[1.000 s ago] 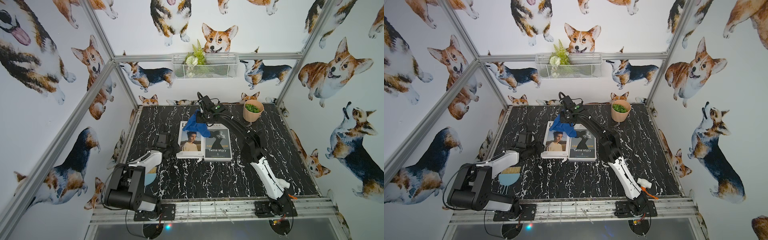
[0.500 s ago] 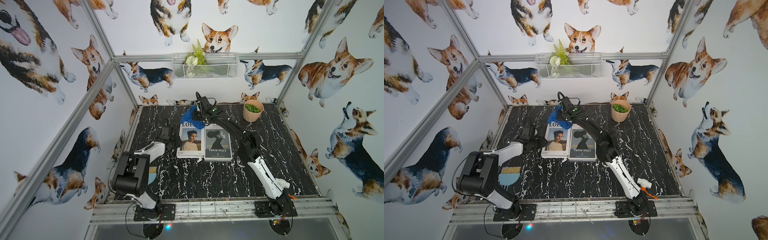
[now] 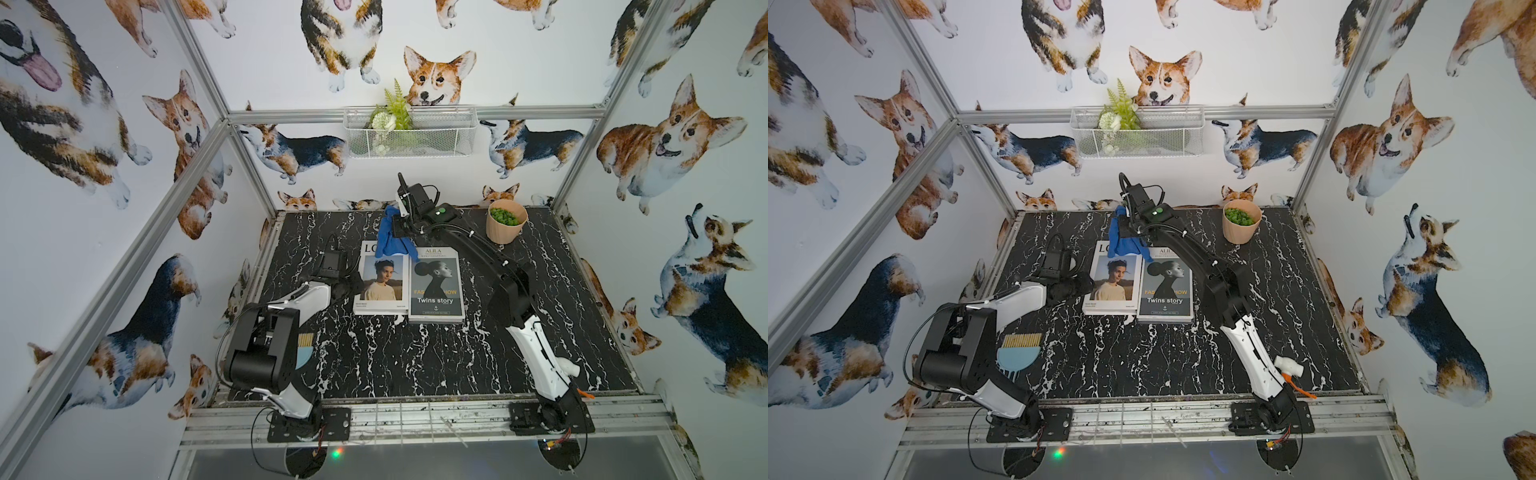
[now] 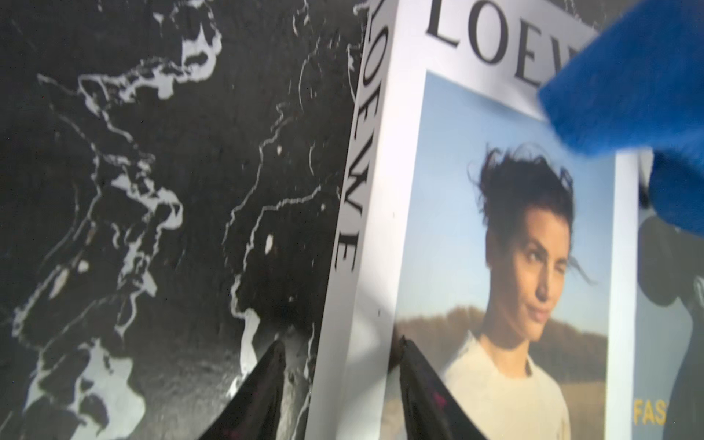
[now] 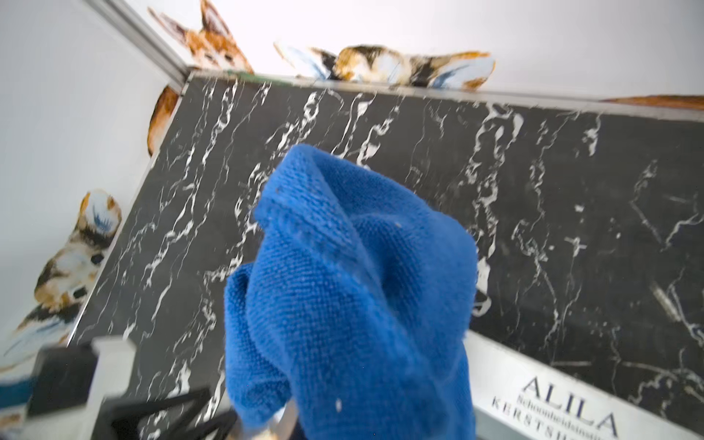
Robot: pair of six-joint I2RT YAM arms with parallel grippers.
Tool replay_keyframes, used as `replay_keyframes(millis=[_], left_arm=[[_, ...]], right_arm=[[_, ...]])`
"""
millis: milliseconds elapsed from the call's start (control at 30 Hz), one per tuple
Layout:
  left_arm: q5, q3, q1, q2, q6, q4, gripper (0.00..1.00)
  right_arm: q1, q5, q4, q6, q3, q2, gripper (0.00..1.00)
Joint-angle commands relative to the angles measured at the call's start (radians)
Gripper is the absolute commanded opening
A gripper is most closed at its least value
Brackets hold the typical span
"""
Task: Wipe the cover of the book
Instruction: Wipe the dirt from the cover of the book.
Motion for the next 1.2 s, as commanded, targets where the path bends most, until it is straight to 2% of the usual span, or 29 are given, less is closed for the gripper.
replay_keyframes(millis=[0, 100, 167, 333, 533, 633, 767, 833, 1000, 1167], left_arm=[[-0.004, -0.039, -0.002, -0.039, -0.021, -0.044, 0.51], [-0.008, -0.060, -0.007, -0.063, -0.026, -0.060, 0.51], [-0.019, -0.064, -0.007, -0.071, -0.026, -0.064, 0.51], [-0.037, -0.028, -0.007, -0.038, -0.027, -0.072, 0.51], [-0.035, 0.016, -0.007, 0.009, -0.022, -0.072, 0.51], [-0.030, 0.018, -0.007, 0.028, -0.020, -0.085, 0.51], [-0.029, 0.018, -0.007, 0.026, -0.018, -0.092, 0.51], [-0.031, 0.018, -0.007, 0.024, -0.015, -0.094, 0.51], [-0.034, 0.054, -0.007, 0.027, -0.014, -0.097, 0.51], [-0.028, 0.055, -0.007, 0.028, -0.019, -0.094, 0.51]], right_arm=[[-0.052, -0.053, 0.007, 0.116, 0.083, 0.106, 0.00], [-0.064, -0.145, -0.003, 0.159, 0.139, 0.165, 0.00], [-0.049, -0.178, -0.008, 0.139, 0.107, 0.149, 0.00], [0.002, -0.118, -0.003, 0.034, -0.059, 0.027, 0.00], [0.008, -0.032, -0.045, -0.014, -0.152, -0.117, 0.00], [0.015, -0.013, -0.132, -0.056, -0.108, -0.143, 0.00], [0.029, -0.004, -0.347, -0.121, 0.022, -0.128, 0.00], [0.040, 0.002, -0.404, -0.145, 0.028, -0.135, 0.00], [0.082, -0.014, -0.436, -0.188, -0.023, -0.163, 0.00], [0.090, 0.020, -0.470, -0.185, -0.016, -0.098, 0.00]])
